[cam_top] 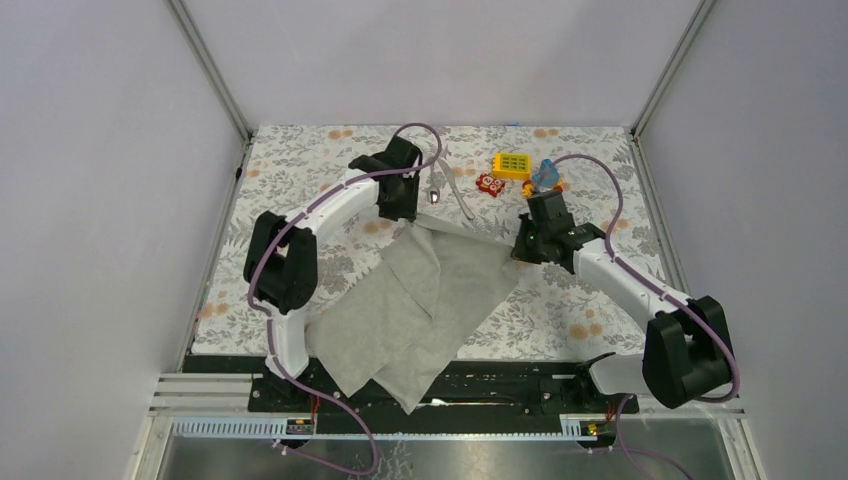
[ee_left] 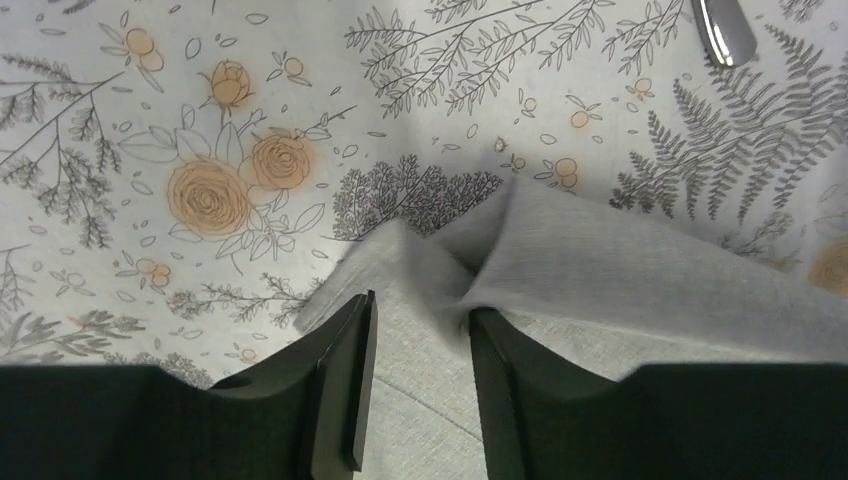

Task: Fold the napkin into a case and place the utensils inside
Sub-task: Flatten out the crumpled napkin at the center of the board.

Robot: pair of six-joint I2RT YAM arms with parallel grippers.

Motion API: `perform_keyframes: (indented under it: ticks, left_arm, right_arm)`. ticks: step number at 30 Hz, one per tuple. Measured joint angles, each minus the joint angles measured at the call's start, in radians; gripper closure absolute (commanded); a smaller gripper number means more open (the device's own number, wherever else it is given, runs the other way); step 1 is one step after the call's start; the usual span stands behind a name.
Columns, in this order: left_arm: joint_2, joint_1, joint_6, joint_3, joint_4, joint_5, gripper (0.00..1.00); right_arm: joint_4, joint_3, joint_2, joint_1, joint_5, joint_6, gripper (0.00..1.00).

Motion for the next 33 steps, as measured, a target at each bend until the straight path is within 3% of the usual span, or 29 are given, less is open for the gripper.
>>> perform_keyframes:
  ticks: [2,7,12,28,33]
  left_arm:
    - [-0.003,0.007,-0.011,-0.015,0.008,0.005,0.39]
    - [-0.172,0.033,-0.043,-0.193,0.08,0.007,0.36]
    - [-0.28,0.04,-0.095,-0.359,0.13,0.012,0.52]
    - [-0.146,0.04,-0.149,-0.457,0.211,0.0,0.53]
    - [-0.095,0.043,-0.152,-0.457,0.253,0.005,0.68]
  right_arm:
    - [-0.007,-0.039,0.022,-0.066,-0.003,-0.004,1.0]
    - [0.01,-0.048,0.056,-0.097,-0.008,-0.037,1.0]
    - [0.032,-0.05,0.056,-0.097,-0.011,-0.058,1.0]
    - [0.05,-0.049,0.056,-0.101,-0.063,-0.08,1.0]
    - [0.051,-0.049,0.056,-0.101,-0.077,-0.08,1.0]
